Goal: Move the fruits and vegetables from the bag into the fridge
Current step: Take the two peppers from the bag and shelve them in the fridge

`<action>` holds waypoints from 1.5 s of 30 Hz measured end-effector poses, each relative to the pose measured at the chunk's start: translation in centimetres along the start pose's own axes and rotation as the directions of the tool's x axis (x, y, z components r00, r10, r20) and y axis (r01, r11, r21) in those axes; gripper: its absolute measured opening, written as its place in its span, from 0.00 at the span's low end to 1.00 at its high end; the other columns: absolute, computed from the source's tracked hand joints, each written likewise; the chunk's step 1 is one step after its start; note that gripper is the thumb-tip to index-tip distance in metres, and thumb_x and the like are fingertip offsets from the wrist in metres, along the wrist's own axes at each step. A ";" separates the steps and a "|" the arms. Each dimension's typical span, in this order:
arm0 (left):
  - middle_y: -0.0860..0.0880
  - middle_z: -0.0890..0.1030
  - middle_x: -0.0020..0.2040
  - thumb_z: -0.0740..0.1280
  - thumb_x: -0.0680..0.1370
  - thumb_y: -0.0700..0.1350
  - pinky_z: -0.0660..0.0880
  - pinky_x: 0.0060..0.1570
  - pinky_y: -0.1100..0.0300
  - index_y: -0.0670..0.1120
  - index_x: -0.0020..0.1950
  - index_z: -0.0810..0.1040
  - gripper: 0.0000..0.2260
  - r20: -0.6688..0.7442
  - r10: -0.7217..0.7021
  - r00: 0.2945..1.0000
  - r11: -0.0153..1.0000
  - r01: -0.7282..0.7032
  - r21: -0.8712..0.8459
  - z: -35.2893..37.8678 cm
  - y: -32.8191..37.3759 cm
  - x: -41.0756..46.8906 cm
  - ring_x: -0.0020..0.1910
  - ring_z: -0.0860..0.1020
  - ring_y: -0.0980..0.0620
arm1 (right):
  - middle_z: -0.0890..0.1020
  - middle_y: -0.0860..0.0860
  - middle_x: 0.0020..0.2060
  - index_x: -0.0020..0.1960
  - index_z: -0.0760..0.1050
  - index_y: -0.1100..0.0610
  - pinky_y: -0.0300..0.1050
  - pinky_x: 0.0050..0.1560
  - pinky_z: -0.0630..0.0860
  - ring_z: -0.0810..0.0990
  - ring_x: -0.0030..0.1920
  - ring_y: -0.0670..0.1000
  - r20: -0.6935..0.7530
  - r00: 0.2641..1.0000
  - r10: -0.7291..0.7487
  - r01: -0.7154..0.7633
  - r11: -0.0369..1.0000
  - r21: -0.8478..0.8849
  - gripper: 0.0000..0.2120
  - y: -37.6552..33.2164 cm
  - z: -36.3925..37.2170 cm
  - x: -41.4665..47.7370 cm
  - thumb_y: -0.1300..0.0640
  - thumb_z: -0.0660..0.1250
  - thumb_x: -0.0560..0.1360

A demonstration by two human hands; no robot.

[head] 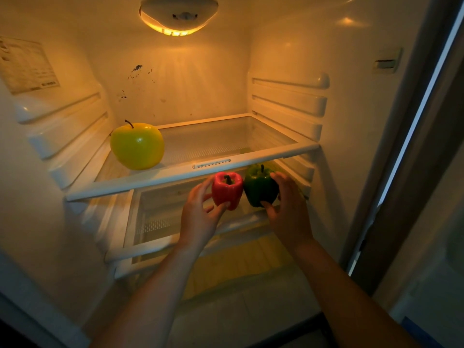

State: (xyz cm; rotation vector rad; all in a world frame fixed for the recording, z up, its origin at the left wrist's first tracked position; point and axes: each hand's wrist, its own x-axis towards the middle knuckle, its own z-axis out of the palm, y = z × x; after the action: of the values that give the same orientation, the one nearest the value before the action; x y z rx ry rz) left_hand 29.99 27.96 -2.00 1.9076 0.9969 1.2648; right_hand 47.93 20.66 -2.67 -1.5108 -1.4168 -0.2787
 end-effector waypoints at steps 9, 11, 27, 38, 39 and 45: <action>0.52 0.72 0.63 0.74 0.70 0.42 0.75 0.49 0.65 0.57 0.69 0.68 0.30 0.008 0.114 0.993 0.985 -0.115 0.129 0.1 -0.1 -0.1 0.56 0.73 0.58 | 0.71 0.61 0.64 0.67 0.63 0.58 0.61 0.56 0.76 0.71 0.65 0.61 -0.046 0.999 0.000 0.000 1.000 -0.014 0.32 -0.2 0.3 0.2 0.66 0.72 0.68; 0.51 0.71 0.62 0.75 0.69 0.44 0.79 0.50 0.55 0.58 0.68 0.69 0.29 0.001 0.111 0.994 0.986 -0.111 0.122 0.1 -0.3 -0.1 0.58 0.74 0.54 | 0.70 0.60 0.65 0.69 0.63 0.59 0.61 0.57 0.75 0.70 0.66 0.61 -0.041 0.999 0.010 -0.011 1.000 -0.016 0.32 -0.2 0.4 0.2 0.65 0.72 0.68; 0.62 0.64 0.63 0.71 0.72 0.48 0.71 0.59 0.61 0.57 0.71 0.61 0.31 0.065 0.114 0.991 0.976 -0.124 0.182 -1.5 1.2 -3.5 0.64 0.67 0.61 | 0.67 0.55 0.69 0.72 0.62 0.56 0.57 0.64 0.72 0.66 0.69 0.54 0.065 0.981 0.185 -0.192 0.972 0.138 0.31 -2.1 -2.3 -3.2 0.57 0.70 0.72; 0.60 0.68 0.64 0.65 0.76 0.54 0.65 0.61 0.68 0.55 0.69 0.68 0.22 0.054 0.035 0.998 0.963 -0.048 0.263 -2.9 1.2 -12.5 0.63 0.66 0.65 | 0.74 0.55 0.63 0.66 0.69 0.58 0.58 0.58 0.74 0.73 0.62 0.55 0.289 0.945 0.156 -0.225 0.948 0.225 0.26 -3.3 -1.8 -10.0 0.57 0.72 0.71; 0.61 0.68 0.63 0.65 0.76 0.54 0.64 0.60 0.71 0.56 0.69 0.68 0.21 0.054 0.011 0.998 0.961 -0.025 0.274 -3.2 1.2 -13.4 0.63 0.66 0.67 | 0.74 0.55 0.62 0.66 0.69 0.58 0.56 0.58 0.74 0.73 0.62 0.53 0.325 0.931 0.166 -0.248 0.942 0.227 0.26 -3.5 -1.8 -10.7 0.56 0.72 0.71; 0.60 0.67 0.64 0.64 0.77 0.52 0.62 0.60 0.69 0.53 0.69 0.68 0.21 0.146 -0.168 0.975 0.940 0.114 0.323 -5.0 1.4 -19.4 0.63 0.66 0.64 | 0.75 0.49 0.60 0.65 0.70 0.55 0.44 0.58 0.73 0.74 0.58 0.47 0.517 0.839 0.169 -0.316 0.925 0.211 0.23 -5.0 -3.6 -15.5 0.51 0.69 0.73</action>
State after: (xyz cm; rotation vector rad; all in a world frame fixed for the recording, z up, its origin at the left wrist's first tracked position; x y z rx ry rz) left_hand 20.79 11.17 -8.06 2.0963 1.2768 0.8824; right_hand 40.88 7.36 -9.94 -1.5539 -1.5436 0.4949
